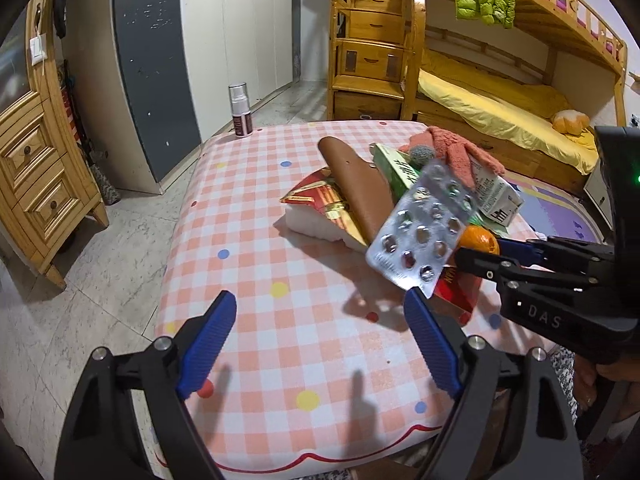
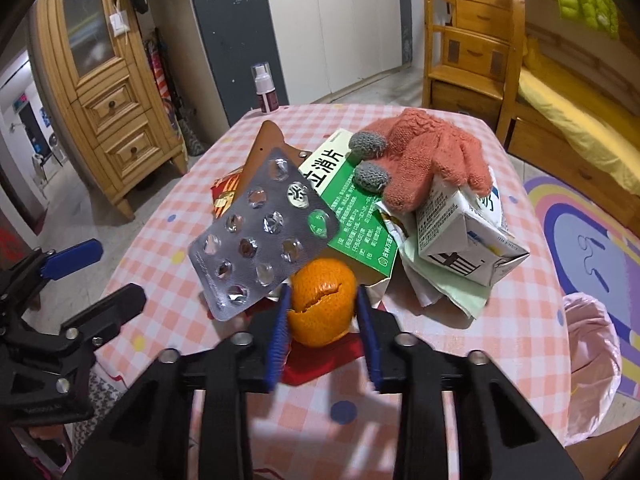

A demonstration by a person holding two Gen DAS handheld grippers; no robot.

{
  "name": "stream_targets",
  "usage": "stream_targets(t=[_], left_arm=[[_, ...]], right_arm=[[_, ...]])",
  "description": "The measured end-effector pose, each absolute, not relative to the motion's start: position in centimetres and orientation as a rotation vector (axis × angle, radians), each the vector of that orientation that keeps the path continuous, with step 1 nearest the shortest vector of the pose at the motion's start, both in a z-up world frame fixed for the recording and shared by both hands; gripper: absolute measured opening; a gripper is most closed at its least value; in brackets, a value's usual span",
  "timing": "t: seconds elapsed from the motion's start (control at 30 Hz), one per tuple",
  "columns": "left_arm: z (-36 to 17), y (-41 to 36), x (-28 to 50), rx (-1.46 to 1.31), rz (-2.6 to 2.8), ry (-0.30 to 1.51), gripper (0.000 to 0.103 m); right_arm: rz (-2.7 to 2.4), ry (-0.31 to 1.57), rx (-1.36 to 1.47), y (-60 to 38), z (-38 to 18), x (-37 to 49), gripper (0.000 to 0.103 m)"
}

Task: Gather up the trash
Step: 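Grasp the orange peel with the right gripper from the pile, then grasp the silver pill blister pack with the left gripper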

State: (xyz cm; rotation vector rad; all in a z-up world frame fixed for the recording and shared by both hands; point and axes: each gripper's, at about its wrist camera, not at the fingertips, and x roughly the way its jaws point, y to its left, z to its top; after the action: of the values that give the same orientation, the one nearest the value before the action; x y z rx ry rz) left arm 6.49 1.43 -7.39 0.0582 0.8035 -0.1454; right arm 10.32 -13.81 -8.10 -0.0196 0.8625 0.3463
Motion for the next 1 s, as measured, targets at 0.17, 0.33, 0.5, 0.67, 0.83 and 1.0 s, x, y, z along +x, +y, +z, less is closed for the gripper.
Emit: stream_targets(t=[0.17,0.33,0.5,0.67,0.83,1.0], left_arm=[[-7.6,0.0,6.4,0.081,-0.196,0.802,0.084],[-8.4,-1.2,7.3,0.081,-0.237,0.813,0.087],[-9.0,-1.2,7.9,0.022,-0.261,0.848,0.087],[-9.4,-0.1,7.1,0.023,-0.234,0.849,0.087],[-9.9,1.3,6.2,0.017,-0.205,0.875,0.087],[-10.2,0.6,5.6,0.016,-0.191,0.872,0.087]], right_arm=[[0.343,0.815,-0.036,-15.2,-6.1,8.4,0.025],[0.295,0.799,-0.029,-17.2,-5.1,7.1,0.025],[0.257,0.791,-0.020,-18.7,-4.9,6.0,0.025],[0.249,0.785,-0.029,-19.2,-4.7,5.3,0.025],[0.242,0.780,-0.020,-19.3,-4.6,4.8,0.025],[0.240,0.783,-0.018,-19.2,-4.5,4.5,0.025]])
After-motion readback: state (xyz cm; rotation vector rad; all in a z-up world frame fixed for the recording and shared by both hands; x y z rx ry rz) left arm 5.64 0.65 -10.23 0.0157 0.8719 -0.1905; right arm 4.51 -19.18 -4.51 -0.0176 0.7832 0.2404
